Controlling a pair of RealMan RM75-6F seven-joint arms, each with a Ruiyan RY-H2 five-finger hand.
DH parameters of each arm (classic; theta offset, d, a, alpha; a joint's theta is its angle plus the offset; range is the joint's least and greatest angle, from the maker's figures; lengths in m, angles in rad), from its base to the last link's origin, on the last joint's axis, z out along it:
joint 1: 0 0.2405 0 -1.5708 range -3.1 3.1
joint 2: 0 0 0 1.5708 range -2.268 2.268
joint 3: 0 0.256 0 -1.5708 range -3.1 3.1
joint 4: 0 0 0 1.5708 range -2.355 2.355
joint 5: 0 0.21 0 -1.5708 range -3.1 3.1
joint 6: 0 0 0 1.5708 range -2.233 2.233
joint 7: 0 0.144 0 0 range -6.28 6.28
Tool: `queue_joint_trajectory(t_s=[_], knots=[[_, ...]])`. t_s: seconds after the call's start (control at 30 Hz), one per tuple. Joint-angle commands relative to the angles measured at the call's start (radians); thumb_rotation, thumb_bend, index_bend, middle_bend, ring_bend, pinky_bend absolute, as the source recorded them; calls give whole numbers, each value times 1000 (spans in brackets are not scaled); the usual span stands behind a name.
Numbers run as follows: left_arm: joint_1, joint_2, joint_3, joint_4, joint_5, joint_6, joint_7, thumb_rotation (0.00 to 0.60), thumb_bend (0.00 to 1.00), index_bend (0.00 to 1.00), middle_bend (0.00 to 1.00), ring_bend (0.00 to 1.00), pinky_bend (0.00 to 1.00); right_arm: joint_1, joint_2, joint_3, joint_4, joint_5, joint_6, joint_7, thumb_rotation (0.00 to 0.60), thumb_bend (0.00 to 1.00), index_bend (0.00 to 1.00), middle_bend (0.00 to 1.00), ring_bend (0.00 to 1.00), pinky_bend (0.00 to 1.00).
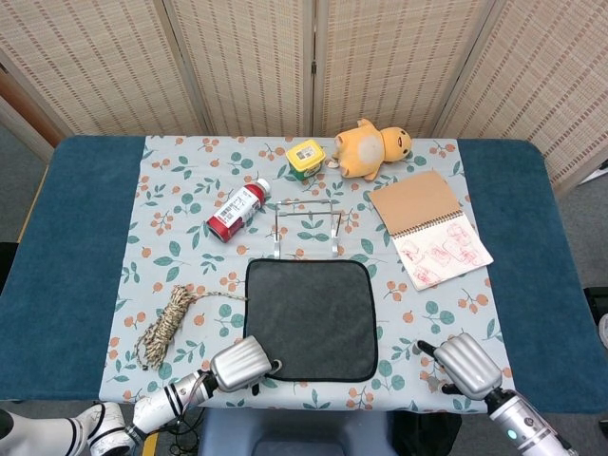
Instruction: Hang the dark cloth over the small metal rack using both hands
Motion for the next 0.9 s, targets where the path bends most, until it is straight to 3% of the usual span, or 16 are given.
queue_joint_trajectory(t_s=[0.03,0.47,0.9], knots=[[-2,0,1,-1,-4,3,-6,600,432,528,1000,954,1000,11,-19,4,8,-5,-12,-8,600,260,362,926,893,956],[-3,2,9,-18,-15,19,-9,600,434,527,1000,954,1000,73,-165,24,86,-36,-73,-74,600,234,362,929,894,957],[2,6,13,-23,-27,35,-13,600,434,524,1000,954,1000,98,-283,33,177,-39,-68,-90,600,223,388,932,895,957]])
